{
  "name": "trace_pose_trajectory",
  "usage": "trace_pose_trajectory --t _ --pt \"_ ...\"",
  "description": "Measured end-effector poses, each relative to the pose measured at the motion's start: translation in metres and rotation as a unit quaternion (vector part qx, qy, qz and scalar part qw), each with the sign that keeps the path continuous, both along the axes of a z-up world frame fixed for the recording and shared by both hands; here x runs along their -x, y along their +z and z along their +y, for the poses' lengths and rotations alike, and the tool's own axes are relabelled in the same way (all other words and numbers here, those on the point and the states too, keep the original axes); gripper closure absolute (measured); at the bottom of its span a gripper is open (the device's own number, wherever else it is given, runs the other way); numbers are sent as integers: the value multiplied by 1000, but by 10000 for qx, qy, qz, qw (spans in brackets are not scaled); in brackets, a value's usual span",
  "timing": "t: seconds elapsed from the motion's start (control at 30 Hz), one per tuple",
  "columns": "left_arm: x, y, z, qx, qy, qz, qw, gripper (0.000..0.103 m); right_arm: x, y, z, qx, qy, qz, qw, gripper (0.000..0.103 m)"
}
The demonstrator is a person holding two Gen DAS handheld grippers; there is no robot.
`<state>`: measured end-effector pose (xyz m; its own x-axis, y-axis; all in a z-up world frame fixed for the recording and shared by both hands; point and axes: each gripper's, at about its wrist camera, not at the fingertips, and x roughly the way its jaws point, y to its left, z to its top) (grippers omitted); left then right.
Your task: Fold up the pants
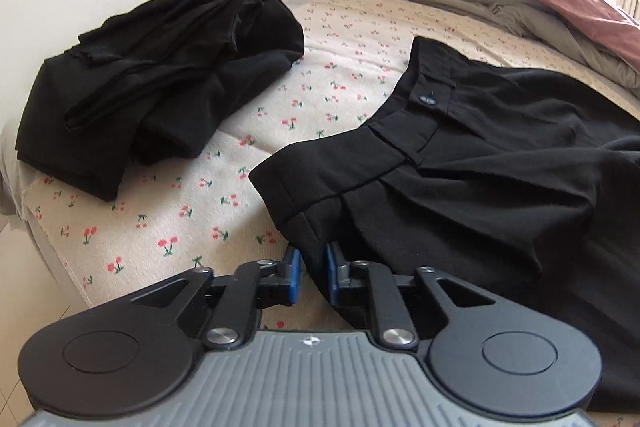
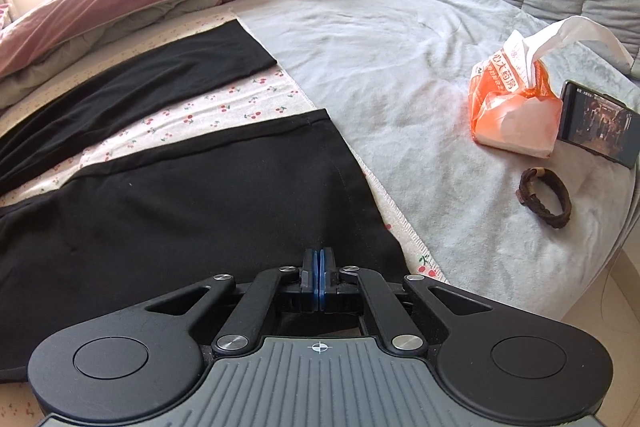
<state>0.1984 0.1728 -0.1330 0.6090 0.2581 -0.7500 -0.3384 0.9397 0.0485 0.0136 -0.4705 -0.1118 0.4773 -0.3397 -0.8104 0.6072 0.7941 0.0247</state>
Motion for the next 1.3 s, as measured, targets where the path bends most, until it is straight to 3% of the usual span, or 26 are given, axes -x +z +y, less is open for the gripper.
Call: trace_pose_trajectory --t 0.07,0.13,0.17,0.23,0.27,0.3,0.37,0.4,0.5,0.6,0.83,0.97,1.0,1.03,1.07,1.1,1.13,1.17,1.2,1.3 --pt "4 -7 3 22 -48 32 10000 53 1 -10 -3 -141 59 122 9998 103" --pt "12 0 9 -44 -20 32 10000 35 3 -11 -2 -95 62 151 9998 97" --pt "17 6 17 -49 -13 -31 10000 28 4 -7 0 58 59 115 9999 95" --pt "26 24 26 -101 93 -200 9997 27 4 8 1 398 61 1 9992 92" --pt "29 36 34 -167 199 -289 9992 25 3 17 0 520 30 -113 9986 82" --pt "28 46 41 -165 263 -405 9987 23 1 25 -3 584 14 -232 9980 65" --pt "19 68 53 -38 363 -617 9974 16 -11 37 -7 648 60 -431 9969 40" --pt "10 78 56 29 384 -755 9964 16 -25 41 -11 677 143 -456 9966 38" --pt "-32 97 49 164 72 -894 9958 7 -71 44 -18 540 410 -542 9962 38" --pt "-94 91 22 24 -421 -793 9960 4 -126 33 -28 104 590 -650 9961 38" --pt "-226 37 -40 -115 -878 -301 9956 4 -224 5 -57 -594 316 -565 9961 39" --pt "-270 -2 -56 -463 -834 40 9954 4 -260 -16 -79 -735 -65 -474 9961 43" --pt "-276 -8 -57 -480 -788 109 9957 7 -265 -20 -83 -746 -120 -456 9961 49" --pt "-284 -19 -54 -474 -723 254 9959 25 -272 -28 -89 -832 -183 -434 9954 54" --pt "-286 -23 -53 -313 -667 262 9969 46 -276 -33 -93 -921 -212 -434 9946 66" --pt "-288 -23 -55 -305 -591 171 9976 51 -281 -37 -95 -889 -242 -485 9946 73" --pt "-290 -22 -60 -351 -721 129 9967 79 -285 -38 -95 -744 -207 -523 9956 79" --pt "-293 -22 -67 -462 -829 129 9954 89 -288 -38 -95 -622 -155 -497 9967 91" --pt "-293 -20 -71 -586 -839 100 9947 92 -290 -38 -95 -553 -86 -509 9971 99" --pt "-295 -12 -68 -598 -704 -75 9957 93 -292 -30 -89 -142 54 -415 9990 102"
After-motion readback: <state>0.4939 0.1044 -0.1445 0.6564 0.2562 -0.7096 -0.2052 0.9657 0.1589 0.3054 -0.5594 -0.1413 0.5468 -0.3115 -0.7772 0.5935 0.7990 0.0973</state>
